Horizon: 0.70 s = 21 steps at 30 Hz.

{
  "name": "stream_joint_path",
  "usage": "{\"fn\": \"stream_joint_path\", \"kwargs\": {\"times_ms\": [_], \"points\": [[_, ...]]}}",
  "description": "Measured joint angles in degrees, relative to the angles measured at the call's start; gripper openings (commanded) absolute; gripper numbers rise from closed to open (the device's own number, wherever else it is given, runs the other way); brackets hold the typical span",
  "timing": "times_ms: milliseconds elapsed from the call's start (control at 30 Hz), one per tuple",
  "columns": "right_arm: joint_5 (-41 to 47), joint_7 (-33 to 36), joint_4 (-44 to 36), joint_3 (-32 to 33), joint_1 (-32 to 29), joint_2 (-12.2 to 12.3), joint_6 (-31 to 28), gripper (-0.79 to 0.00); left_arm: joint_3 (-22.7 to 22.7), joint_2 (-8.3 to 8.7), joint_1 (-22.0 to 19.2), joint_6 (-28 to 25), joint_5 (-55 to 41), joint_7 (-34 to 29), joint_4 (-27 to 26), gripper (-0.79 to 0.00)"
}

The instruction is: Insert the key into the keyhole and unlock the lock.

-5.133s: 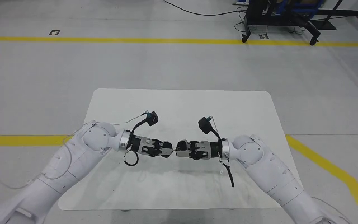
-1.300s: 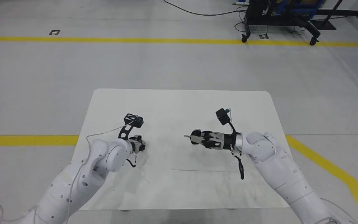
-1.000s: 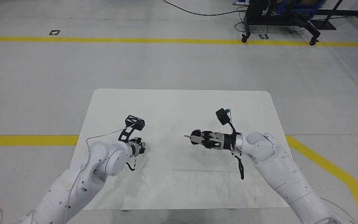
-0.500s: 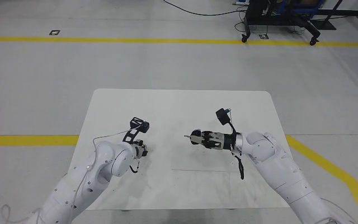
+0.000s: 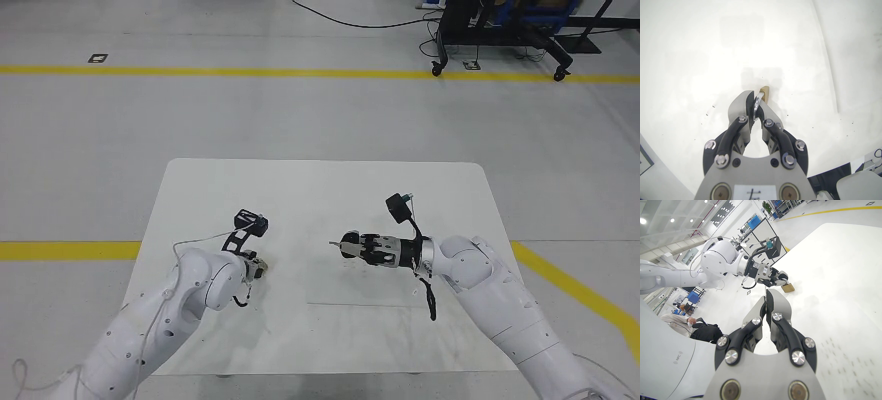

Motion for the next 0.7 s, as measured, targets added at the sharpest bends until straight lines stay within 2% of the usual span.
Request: {"fn": "stream_joint_path", "kwargs": {"times_ms": [167,267,367,433,533,600,700], "points": [[0.0,0.0,0.0,0.0,0.0,0.0,0.0,-0.785,-0.5,-0.19,0.8,1.1,1.4,-0.9,-1.5,-0.785],[0.0,0.0,0.0,0.0,0.0,0.0,0.0,-0.785,-2.8,-0.21,2.0,0.3,-2.4,1.9,-2.4,-0.785],[0.0,0.0,0.0,0.0,0.0,0.0,0.0,-0.785,-7.1,-0.25,3.8,-3.7,-12.6,8.2,-1.6,-0.785],[0.0,0.0,0.0,0.0,0.0,0.0,0.0,-0.785,-10.5,-0.23,5.0,-8.8,-21.2,13.1,0.5,-0.785],[0.0,0.0,0.0,0.0,0.0,0.0,0.0,-0.785,-13.0,0.08,5.8,-14.6,-28.2,18.1,3.1,-0.785],[0.0,0.0,0.0,0.0,0.0,0.0,0.0,-0.785,-12.0,0.22,5.8,-14.0,-26.2,17.1,2.5,-0.785],[0.0,0.0,0.0,0.0,0.0,0.0,0.0,-0.785,-11.8,0.20,5.8,-13.4,-18.2,16.5,2.3,-0.785]]}}
